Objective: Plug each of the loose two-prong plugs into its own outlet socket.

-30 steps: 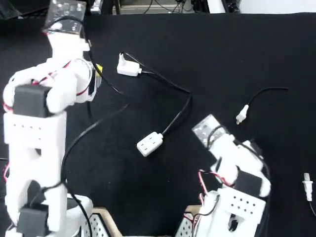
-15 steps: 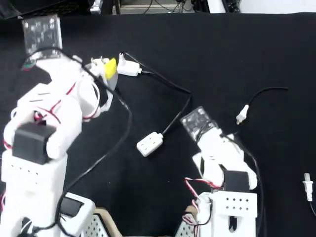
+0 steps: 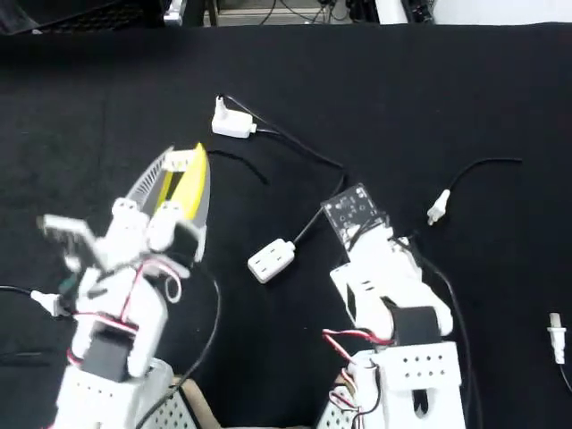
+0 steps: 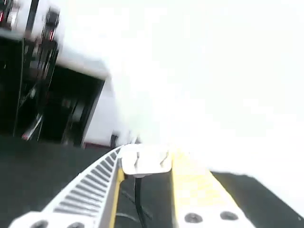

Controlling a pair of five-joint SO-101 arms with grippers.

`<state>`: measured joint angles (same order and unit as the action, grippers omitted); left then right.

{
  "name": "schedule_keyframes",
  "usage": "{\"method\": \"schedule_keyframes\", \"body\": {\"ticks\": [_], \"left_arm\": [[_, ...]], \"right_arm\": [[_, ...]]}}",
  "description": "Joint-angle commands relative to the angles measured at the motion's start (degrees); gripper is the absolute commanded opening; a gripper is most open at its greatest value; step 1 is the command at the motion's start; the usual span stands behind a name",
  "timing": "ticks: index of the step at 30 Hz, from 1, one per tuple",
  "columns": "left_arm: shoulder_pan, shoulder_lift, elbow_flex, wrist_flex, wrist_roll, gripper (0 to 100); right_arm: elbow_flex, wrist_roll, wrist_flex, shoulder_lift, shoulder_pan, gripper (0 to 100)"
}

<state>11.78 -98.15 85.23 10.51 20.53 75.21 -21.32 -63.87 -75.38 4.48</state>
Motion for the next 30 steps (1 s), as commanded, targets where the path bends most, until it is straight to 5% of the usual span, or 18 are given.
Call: {"method": "schedule_keyframes", "body": {"ticks": [1,7,13,22,30], "left_arm": [[0.75,-4.13,11.91,-10.55,0.53,3],[2.33,-2.20,12.44,-11.43,0.53,3],[13.67,-2.64,12.53,-1.85,0.18,3],[15.08,-2.64,12.53,1.05,0.44,3],[18.77,-2.73,12.53,2.81,0.53,3]], "right_arm": [[-8.13,2.20,1.23,9.19,0.79,39.5],[-19.12,3.34,6.59,31.52,0.88,39.5],[-33.63,7.47,6.07,48.22,5.19,36.5],[-42.24,15.47,7.21,54.55,7.03,8.1],[-39.78,22.95,16.70,54.64,4.84,7.0]]}}
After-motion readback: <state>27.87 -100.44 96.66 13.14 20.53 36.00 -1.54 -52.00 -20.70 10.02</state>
